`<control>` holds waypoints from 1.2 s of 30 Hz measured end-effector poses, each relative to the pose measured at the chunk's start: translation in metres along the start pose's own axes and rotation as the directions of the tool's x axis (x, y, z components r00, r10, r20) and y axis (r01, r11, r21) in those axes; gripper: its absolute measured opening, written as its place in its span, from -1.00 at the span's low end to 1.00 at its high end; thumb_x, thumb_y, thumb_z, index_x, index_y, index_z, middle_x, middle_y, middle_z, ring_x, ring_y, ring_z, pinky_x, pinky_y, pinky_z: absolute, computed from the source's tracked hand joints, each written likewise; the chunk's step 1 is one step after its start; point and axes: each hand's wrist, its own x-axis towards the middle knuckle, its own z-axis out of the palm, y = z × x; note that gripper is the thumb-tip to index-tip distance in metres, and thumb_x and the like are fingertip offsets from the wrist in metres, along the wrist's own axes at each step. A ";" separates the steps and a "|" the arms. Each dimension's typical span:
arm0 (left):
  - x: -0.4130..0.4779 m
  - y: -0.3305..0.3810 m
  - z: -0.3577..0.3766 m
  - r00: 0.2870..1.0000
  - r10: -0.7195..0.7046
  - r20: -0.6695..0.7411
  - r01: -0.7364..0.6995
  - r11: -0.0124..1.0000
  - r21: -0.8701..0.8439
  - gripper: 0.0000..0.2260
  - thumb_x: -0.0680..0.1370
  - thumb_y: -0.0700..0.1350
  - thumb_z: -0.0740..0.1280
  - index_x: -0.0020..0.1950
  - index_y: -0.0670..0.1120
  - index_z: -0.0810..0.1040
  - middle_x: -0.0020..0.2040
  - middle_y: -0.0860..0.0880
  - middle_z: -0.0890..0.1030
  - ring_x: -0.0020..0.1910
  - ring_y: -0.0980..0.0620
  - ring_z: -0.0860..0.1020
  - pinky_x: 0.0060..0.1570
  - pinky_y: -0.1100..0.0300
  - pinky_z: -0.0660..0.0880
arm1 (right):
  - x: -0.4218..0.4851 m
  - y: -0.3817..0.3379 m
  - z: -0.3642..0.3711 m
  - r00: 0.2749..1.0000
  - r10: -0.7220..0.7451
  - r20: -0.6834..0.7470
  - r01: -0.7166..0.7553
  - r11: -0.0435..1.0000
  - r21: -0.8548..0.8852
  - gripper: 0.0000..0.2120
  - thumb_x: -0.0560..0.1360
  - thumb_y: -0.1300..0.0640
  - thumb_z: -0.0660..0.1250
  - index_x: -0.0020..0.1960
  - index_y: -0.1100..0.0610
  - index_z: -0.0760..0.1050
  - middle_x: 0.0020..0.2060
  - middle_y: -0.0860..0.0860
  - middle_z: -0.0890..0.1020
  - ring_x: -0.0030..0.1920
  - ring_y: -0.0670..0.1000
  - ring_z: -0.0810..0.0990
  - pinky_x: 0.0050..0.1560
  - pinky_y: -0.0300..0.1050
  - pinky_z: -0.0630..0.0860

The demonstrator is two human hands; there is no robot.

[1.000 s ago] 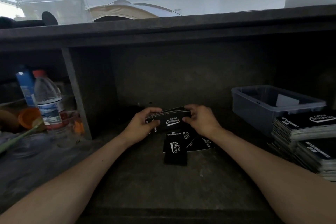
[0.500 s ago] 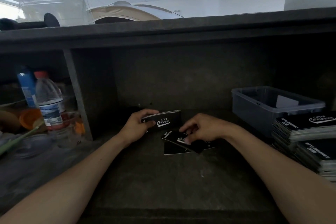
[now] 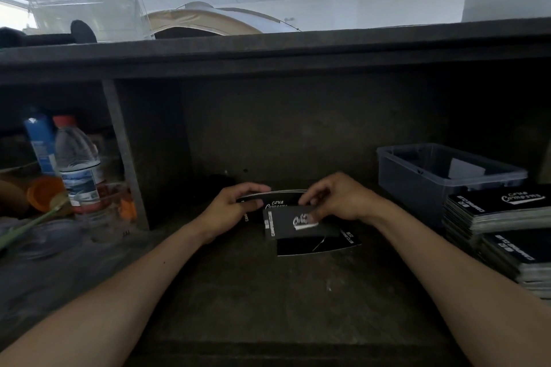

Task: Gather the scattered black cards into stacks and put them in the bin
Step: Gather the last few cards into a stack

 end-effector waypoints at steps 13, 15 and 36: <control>0.003 -0.003 0.000 0.992 -0.016 -0.129 0.025 0.997 0.068 -0.60 0.51 -0.41 0.36 0.04 0.12 0.63 0.00 0.06 0.69 -0.08 0.25 0.63 -0.07 0.42 0.53 | 0.005 0.023 -0.014 0.962 0.101 0.252 -0.109 0.994 0.017 -0.18 0.41 0.38 0.39 0.55 0.01 0.13 0.24 -0.05 0.60 0.23 -0.09 0.52 0.20 -0.30 0.43; 0.003 -0.004 0.001 0.991 -0.018 -0.131 0.024 0.999 0.044 -0.59 0.52 -0.43 0.30 0.05 0.09 0.63 0.00 0.04 0.70 -0.03 0.17 0.64 -0.05 0.38 0.53 | 0.001 0.023 -0.024 0.937 0.144 0.319 -0.131 0.989 -0.064 -0.06 0.35 0.28 0.49 0.56 -0.07 0.08 0.26 -0.18 0.57 0.33 -0.11 0.44 0.36 -0.17 0.31; 0.002 -0.005 0.000 0.997 0.018 -0.078 -0.013 0.998 0.068 -0.59 0.50 -0.45 0.37 0.15 0.03 0.60 0.08 0.07 0.67 -0.03 0.32 0.63 0.01 0.42 0.52 | 0.001 0.010 -0.008 0.987 0.078 -0.140 -0.001 0.875 0.485 -0.17 0.28 0.49 0.45 0.39 -0.10 0.31 0.02 0.09 0.67 -0.02 0.03 0.67 -0.28 -0.14 0.57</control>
